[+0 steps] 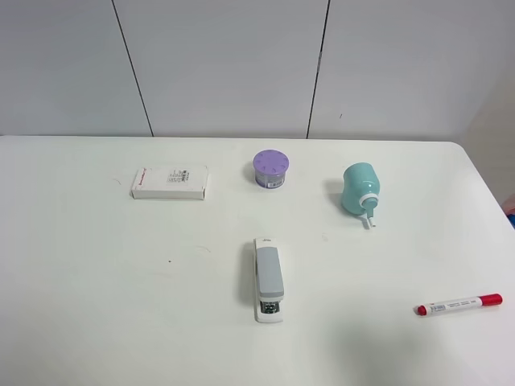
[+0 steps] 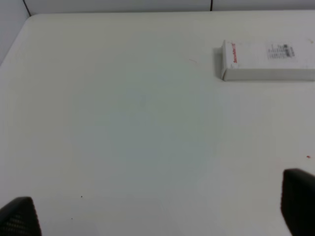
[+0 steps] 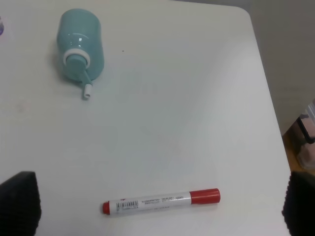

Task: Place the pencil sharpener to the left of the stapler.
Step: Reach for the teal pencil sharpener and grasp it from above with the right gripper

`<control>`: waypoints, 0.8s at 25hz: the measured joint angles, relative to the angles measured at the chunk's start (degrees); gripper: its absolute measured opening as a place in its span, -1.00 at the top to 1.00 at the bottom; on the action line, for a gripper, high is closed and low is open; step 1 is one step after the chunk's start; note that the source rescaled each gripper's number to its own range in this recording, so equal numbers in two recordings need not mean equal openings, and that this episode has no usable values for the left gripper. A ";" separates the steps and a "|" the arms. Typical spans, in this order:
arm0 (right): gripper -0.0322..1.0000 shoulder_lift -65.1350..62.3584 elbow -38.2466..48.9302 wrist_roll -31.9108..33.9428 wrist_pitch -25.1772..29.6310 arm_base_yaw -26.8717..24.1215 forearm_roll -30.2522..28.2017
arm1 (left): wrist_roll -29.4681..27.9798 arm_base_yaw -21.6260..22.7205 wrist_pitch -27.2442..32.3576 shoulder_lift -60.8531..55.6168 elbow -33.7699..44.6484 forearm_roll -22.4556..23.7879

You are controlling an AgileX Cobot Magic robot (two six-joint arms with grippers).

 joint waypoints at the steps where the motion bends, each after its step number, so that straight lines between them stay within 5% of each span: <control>1: -0.99 0.00 0.00 0.00 0.00 0.00 0.00 | 0.00 0.00 0.00 0.00 0.00 0.00; 20: -0.99 0.00 0.00 0.00 0.00 0.00 -0.12 | 0.00 0.00 0.00 0.00 0.00 0.00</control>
